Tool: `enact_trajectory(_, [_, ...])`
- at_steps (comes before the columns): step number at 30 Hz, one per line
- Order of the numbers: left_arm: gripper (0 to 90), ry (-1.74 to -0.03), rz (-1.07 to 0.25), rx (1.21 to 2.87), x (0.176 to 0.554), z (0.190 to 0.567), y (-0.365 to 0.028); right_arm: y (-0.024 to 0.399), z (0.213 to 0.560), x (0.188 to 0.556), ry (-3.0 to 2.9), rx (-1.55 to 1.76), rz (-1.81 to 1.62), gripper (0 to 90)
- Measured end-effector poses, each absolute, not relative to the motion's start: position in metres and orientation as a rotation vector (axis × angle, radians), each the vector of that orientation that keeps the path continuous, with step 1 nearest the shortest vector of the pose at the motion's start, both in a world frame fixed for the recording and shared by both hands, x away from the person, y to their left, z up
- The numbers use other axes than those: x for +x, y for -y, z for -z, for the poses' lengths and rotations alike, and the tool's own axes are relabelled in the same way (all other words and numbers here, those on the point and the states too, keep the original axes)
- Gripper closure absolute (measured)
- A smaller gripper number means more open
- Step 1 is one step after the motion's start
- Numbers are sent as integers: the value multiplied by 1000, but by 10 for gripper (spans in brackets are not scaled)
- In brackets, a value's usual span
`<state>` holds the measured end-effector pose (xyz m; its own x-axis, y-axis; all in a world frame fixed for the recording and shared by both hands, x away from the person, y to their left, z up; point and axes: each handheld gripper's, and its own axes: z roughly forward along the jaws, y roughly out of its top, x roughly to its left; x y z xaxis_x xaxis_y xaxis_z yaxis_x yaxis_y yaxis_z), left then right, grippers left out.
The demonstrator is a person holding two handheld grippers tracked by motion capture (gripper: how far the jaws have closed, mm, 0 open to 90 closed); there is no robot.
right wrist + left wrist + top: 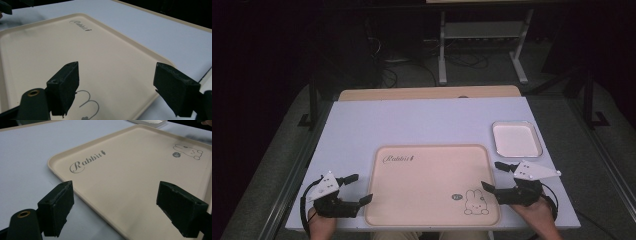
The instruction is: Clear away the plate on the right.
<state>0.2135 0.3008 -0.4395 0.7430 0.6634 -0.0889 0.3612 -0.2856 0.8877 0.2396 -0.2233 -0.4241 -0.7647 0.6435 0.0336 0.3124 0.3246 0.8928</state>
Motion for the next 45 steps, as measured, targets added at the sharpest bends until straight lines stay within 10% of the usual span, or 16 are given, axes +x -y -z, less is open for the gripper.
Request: enact_trajectory(45, [140, -777, -372, 1902, 211, 440, -302, 263, 415, 233, -2232, 959, -1456, 184])
